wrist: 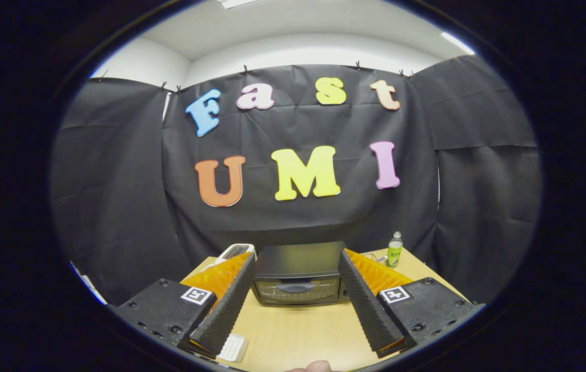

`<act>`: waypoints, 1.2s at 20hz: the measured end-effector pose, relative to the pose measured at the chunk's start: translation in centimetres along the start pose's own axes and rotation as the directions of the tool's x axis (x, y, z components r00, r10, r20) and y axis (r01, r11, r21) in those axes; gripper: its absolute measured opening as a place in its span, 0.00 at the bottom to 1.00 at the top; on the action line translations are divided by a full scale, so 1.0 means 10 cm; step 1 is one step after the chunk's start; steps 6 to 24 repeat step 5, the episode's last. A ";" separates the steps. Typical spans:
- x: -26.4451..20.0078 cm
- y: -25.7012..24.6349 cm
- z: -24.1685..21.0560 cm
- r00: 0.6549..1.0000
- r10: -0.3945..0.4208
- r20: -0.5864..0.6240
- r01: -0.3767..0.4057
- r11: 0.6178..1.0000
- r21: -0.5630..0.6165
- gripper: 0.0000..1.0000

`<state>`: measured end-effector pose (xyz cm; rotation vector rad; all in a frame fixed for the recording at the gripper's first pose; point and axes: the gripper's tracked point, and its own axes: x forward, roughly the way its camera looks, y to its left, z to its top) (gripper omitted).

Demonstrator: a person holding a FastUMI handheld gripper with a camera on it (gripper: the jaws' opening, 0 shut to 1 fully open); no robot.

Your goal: Open the toaster oven, put the food inside, and close the toaster oven door.

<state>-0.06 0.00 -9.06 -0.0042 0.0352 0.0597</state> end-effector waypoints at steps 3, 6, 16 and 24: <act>0.00 -0.10 -0.02 1.000 -0.030 -0.006 0.030 0.999 -0.015 1.00; 0.01 -0.12 -0.03 0.999 -0.040 -0.009 0.040 0.999 -0.001 1.00; 0.01 -0.12 -0.03 0.999 -0.040 -0.009 0.040 0.999 -0.001 1.00; 0.01 -0.12 -0.03 0.999 -0.040 -0.009 0.040 0.999 -0.001 1.00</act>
